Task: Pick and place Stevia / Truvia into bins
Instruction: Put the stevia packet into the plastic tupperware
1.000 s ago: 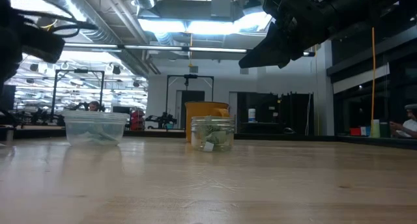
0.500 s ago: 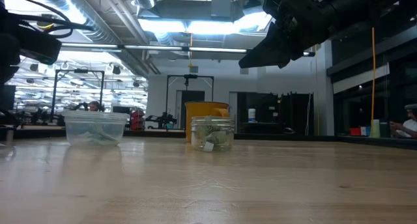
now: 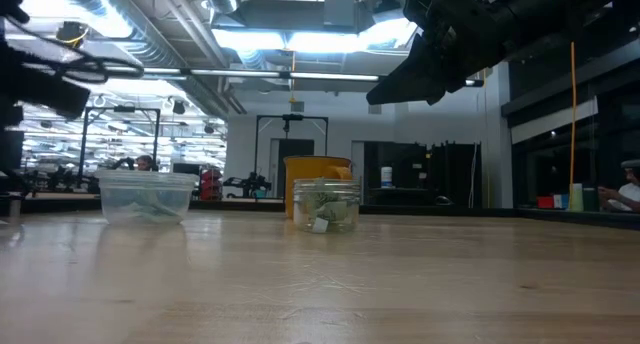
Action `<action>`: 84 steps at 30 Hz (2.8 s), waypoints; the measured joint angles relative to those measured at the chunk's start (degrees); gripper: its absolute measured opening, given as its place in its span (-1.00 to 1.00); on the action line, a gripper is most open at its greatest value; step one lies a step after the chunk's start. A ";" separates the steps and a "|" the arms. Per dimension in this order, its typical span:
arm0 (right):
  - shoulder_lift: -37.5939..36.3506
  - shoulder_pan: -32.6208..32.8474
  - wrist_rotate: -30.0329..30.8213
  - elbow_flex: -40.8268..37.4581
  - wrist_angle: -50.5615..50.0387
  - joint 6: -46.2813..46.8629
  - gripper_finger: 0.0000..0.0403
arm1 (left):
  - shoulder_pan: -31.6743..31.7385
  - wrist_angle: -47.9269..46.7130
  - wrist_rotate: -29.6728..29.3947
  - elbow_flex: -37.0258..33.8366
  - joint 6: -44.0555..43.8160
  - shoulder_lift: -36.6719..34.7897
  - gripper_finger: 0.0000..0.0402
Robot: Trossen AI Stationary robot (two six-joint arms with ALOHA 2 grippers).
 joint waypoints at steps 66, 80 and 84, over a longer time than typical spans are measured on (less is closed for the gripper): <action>0.00 0.00 0.00 0.00 0.04 -0.11 -0.93 | 0.11 -0.02 -3.64 -0.09 22.95 -6.86 -0.99; 0.00 0.00 0.01 0.00 0.01 -0.37 -0.93 | -2.35 2.18 -23.60 -0.02 36.10 -21.95 -0.99; 0.00 0.00 0.01 0.00 0.01 -0.61 -0.93 | -3.06 6.30 -29.79 0.02 42.17 -23.63 -0.99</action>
